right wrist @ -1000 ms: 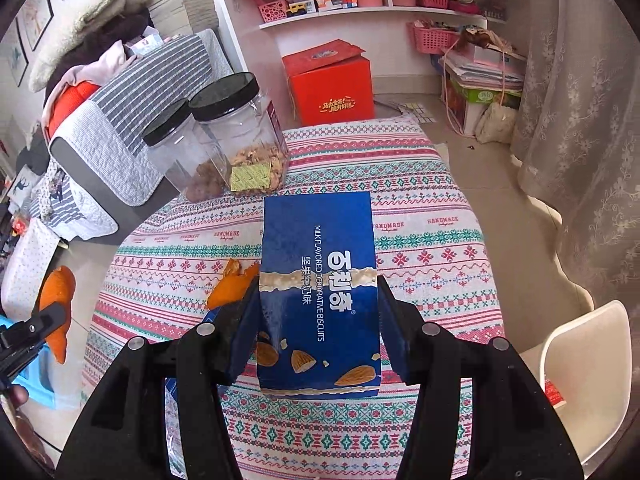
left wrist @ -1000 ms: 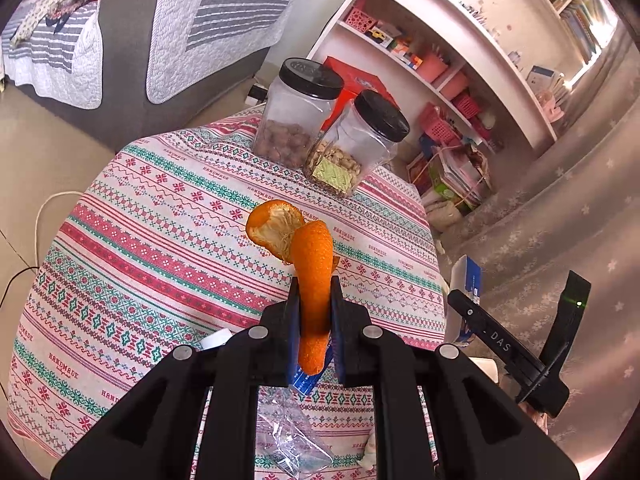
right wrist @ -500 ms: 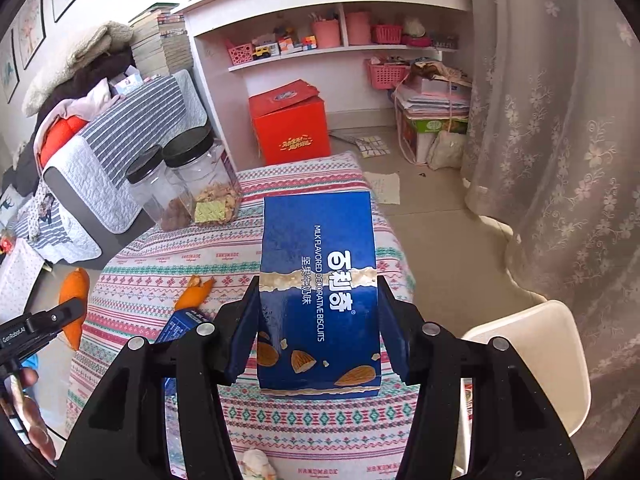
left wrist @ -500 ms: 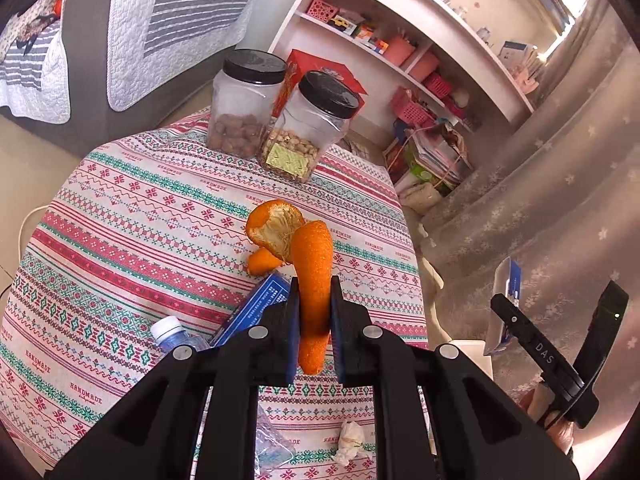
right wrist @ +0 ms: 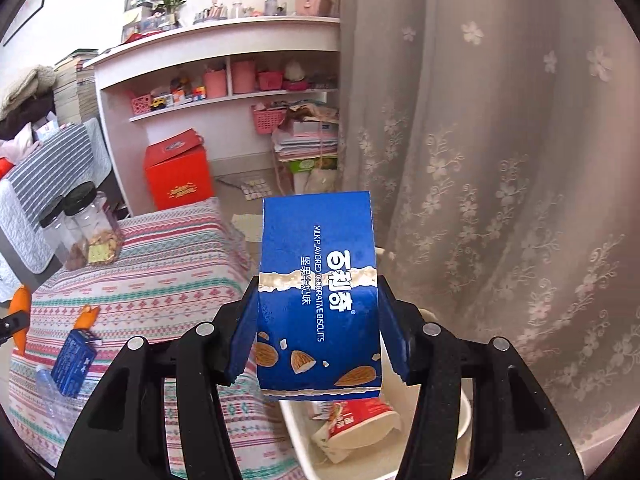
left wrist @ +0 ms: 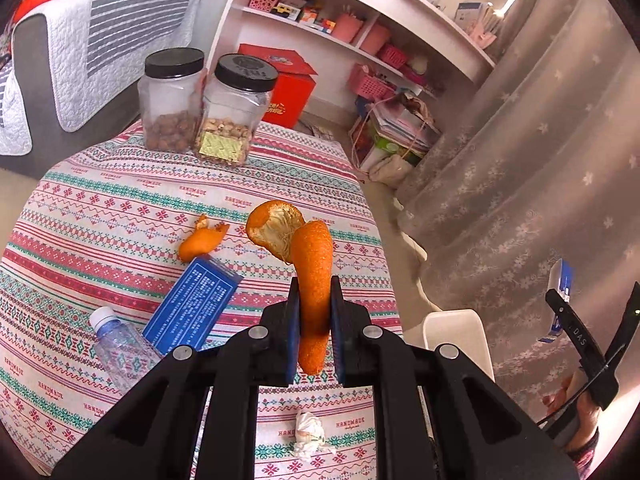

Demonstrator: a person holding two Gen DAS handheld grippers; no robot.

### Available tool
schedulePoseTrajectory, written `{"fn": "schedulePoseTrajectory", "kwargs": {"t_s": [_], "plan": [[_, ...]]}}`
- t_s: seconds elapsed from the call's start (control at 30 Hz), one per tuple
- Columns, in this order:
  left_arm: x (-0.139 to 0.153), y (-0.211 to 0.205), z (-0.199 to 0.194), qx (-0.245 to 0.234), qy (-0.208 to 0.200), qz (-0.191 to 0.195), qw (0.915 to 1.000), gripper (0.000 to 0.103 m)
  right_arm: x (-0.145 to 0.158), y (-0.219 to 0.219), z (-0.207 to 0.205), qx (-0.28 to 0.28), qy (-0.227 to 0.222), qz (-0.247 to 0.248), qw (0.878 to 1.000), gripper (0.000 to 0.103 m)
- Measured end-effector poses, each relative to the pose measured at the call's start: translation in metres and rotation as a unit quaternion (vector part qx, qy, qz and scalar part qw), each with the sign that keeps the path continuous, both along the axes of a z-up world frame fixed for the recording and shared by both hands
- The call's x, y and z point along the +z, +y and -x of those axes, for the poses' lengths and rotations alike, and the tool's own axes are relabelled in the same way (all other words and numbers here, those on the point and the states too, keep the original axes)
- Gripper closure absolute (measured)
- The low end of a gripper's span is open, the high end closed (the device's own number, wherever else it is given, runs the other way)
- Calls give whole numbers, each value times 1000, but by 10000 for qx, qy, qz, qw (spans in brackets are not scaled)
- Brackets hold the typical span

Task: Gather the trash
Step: 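Carry the blue biscuit box to the bin and release it with the right gripper, then lower the orange peel into the white bin and open the left gripper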

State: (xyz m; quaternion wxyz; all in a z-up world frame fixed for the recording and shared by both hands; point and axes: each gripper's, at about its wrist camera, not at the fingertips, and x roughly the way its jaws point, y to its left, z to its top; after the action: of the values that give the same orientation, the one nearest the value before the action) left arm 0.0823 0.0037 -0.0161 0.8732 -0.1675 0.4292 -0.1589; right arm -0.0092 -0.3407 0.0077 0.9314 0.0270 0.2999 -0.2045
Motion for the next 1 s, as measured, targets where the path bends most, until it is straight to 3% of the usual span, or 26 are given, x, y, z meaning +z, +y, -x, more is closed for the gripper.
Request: {"fn": "schedulePoseTrajectory", "kwargs": {"t_s": [0.23,0.27,0.3,0.37,0.47,0.67,0.8,1.0], "plan": [[1,-60,1,-444,-16,-104,9990,90,0,-23,27,-204,-145,497,9984,49],[1,-69,1,-521,-17,-109,9986,90,0,-26,31,-221,-173,564,9980,45],[1,-79,1,-600,-21,-114,9981,90,2,-28,35,-287,-222,665,9971,29],[2,-100,3,-764,-40,-125,9970,90,8,-35,48,-544,-519,921,9929,6],[5,-132,6,-1004,-103,-175,9947,90,22,-53,66,-693,-944,936,9887,7],[4,-196,18,-1579,-140,-355,9867,90,44,-104,98,-1157,-1674,297,9786,7],[-2,-240,19,-1922,-15,-266,9810,89,51,-121,116,-1385,-2012,26,9697,7],[-7,-300,20,-2571,147,-292,9658,87,56,-121,130,-1369,-2294,276,9633,7]]}}
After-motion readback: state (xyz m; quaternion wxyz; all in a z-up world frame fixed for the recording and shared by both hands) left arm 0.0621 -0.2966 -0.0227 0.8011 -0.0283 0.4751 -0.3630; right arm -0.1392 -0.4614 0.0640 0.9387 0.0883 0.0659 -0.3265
